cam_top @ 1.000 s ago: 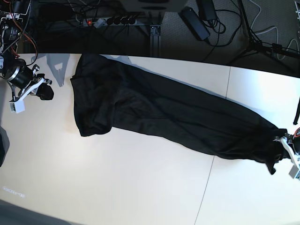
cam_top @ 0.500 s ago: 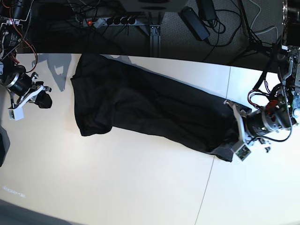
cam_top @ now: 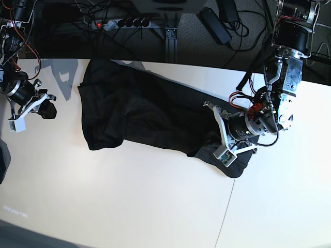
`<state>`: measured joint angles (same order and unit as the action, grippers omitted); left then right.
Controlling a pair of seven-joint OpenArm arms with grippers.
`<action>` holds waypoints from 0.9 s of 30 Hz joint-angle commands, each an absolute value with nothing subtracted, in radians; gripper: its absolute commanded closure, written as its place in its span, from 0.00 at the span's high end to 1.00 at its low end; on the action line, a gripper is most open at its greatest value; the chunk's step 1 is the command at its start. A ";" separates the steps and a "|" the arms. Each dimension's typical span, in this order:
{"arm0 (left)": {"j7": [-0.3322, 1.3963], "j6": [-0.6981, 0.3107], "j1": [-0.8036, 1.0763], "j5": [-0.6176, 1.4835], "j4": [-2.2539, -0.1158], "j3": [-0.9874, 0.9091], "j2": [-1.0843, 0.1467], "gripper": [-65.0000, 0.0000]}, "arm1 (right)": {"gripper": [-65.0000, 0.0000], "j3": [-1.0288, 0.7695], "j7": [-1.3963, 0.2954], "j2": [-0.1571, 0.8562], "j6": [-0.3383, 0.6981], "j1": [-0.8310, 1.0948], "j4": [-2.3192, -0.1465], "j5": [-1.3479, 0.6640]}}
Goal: Fold the T-shirt properly
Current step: 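Carry the left gripper's strip end over toward the right gripper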
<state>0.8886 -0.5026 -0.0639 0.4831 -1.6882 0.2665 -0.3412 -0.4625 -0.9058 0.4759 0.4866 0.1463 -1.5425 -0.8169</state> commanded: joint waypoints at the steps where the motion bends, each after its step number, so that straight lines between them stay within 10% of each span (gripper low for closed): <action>1: 0.871 -0.495 -0.083 0.496 -1.691 0.266 -0.340 0.00 | 0.00 -0.471 -0.891 0.495 0.550 0.136 -1.558 -0.830; 7: 0.899 -0.509 -0.083 0.495 -1.686 0.346 -0.329 0.47 | 0.00 -0.471 -0.891 0.495 0.550 0.136 -1.557 -0.830; 17: 0.890 -0.508 -0.086 0.496 -1.687 0.398 -0.321 0.48 | 0.00 -0.471 -0.890 0.495 0.550 0.136 -1.557 -0.826; 23: 0.894 -0.505 -0.086 0.500 -1.711 0.398 -0.313 0.48 | 0.48 -0.471 -0.890 0.495 0.550 0.136 -1.557 -0.813; 27: 0.894 -0.478 -0.086 0.499 -1.761 0.398 -0.313 0.48 | 0.55 -0.471 -0.886 0.495 0.550 0.136 -1.557 -0.806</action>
<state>0.9119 -0.4965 -0.0673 0.4896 -1.7451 0.4011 -0.3099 -0.4625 -0.9058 0.4759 0.4866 0.1467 -1.5425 -0.7921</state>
